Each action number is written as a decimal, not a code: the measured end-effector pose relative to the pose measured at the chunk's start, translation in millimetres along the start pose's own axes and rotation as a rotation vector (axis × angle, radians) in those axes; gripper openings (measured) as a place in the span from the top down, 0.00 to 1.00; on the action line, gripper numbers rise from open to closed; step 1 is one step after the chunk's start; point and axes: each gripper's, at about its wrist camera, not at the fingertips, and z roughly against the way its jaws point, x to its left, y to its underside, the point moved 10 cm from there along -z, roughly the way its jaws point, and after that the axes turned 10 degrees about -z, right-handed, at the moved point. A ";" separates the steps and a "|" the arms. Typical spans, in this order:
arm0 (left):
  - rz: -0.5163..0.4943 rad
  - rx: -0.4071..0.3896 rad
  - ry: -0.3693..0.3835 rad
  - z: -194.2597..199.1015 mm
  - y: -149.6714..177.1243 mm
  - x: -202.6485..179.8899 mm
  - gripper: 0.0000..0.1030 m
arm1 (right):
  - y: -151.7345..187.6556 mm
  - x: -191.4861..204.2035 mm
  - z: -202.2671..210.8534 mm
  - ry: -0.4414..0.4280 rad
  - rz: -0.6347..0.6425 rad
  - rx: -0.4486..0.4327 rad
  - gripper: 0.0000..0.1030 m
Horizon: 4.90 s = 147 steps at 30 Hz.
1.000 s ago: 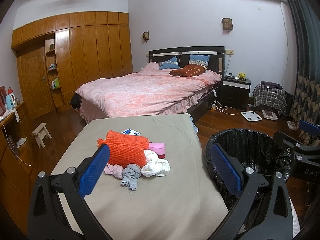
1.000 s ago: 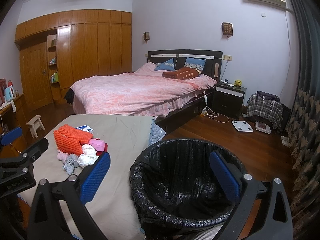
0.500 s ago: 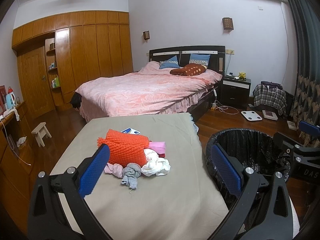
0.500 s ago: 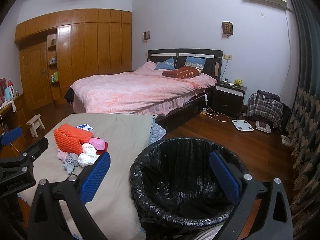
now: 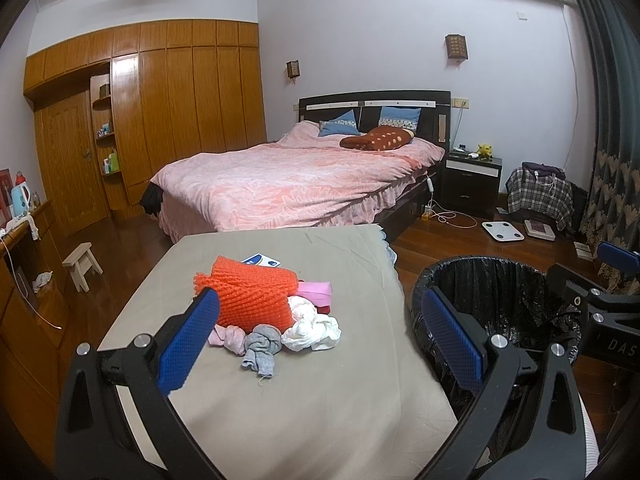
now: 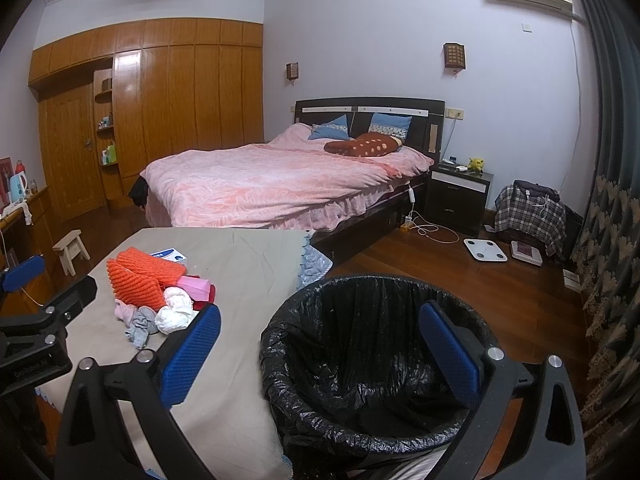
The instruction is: Collect trash
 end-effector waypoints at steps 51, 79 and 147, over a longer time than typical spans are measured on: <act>0.099 0.199 -0.178 -112.9 109.9 143.1 0.06 | 109.6 182.0 -180.3 -0.268 0.184 0.289 0.25; 0.087 0.318 0.013 -172.0 135.0 75.7 0.33 | 109.9 141.7 -181.3 -0.266 0.147 0.370 0.53; -0.056 0.066 0.365 -134.5 -1.6 -112.8 0.21 | 12.7 -84.1 -109.0 0.098 -0.121 0.078 0.05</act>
